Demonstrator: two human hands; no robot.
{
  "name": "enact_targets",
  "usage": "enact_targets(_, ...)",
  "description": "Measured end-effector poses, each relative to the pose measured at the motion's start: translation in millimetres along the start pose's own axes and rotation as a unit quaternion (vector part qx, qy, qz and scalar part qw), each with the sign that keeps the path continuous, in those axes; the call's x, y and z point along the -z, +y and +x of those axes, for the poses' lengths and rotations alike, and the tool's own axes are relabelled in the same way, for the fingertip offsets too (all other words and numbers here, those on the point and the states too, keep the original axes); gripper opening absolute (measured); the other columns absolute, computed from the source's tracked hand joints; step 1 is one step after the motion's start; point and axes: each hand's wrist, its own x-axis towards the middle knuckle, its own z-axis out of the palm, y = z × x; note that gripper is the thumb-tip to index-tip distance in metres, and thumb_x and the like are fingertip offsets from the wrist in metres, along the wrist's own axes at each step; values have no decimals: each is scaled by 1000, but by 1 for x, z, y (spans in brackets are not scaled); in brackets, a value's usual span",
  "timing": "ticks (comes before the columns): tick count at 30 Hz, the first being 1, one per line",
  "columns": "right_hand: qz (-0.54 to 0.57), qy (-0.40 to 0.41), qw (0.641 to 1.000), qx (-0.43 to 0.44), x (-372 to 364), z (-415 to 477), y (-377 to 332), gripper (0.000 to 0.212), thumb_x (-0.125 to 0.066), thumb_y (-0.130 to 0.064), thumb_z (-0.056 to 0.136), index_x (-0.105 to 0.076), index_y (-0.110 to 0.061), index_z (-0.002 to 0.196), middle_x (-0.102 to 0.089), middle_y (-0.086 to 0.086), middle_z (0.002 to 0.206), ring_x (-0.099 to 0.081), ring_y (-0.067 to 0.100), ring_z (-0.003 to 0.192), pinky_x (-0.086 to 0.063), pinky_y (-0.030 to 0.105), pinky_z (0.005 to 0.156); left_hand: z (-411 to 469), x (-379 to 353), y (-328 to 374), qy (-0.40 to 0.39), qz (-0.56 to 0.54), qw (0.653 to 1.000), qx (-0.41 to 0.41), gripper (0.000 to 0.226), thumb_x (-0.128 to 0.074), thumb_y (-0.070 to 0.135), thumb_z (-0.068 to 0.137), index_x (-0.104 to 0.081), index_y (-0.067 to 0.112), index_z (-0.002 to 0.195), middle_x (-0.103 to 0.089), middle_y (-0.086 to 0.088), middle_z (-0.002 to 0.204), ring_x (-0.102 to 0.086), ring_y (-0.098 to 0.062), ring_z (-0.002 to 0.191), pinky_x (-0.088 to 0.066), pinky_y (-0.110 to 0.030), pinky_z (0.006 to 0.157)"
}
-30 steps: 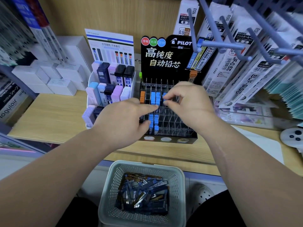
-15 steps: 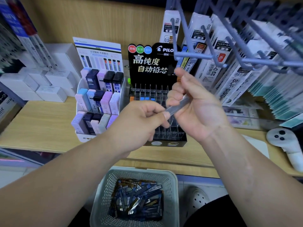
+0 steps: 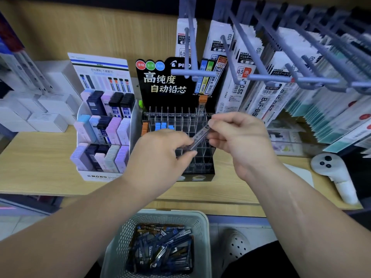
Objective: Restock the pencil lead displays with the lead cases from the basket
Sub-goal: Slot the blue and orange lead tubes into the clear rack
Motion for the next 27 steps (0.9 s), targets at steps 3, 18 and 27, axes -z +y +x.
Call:
enact_targets(3, -24, 6, 998, 53, 3, 8, -3, 13, -73, 0, 89, -71, -10, 97, -73, 2, 73, -69, 12, 64, -58, 27, 64, 1, 4, -10, -14, 48, 999, -7, 39, -78, 43, 76, -76, 20, 106, -57, 24, 82, -52, 5, 74, -47, -21, 74)
enact_targets(18, -359, 4, 871, 336, -3, 50, -15, 17, -71, -11, 91, -76, -20, 105, -64, -19, 81, -57, -16, 71, -52, 16, 83, -8, 29, -66, -79, 312, 947, 23, 61, -70, 56, 74, -68, 21, 124, -63, -7, 125, -51, -37, 103, -48, -52, 83)
enact_targets(27, -425, 1, 821, 381, -5, 53, 1, 18, -75, -7, 87, -78, -14, 102, -62, -7, 95, -63, 13, 84, -55, 32, 88, -8, 33, -65, -98, 331, 938, 6, 65, -77, 56, 69, -68, 21, 124, -64, -9, 125, -52, -38, 102, -47, -50, 84)
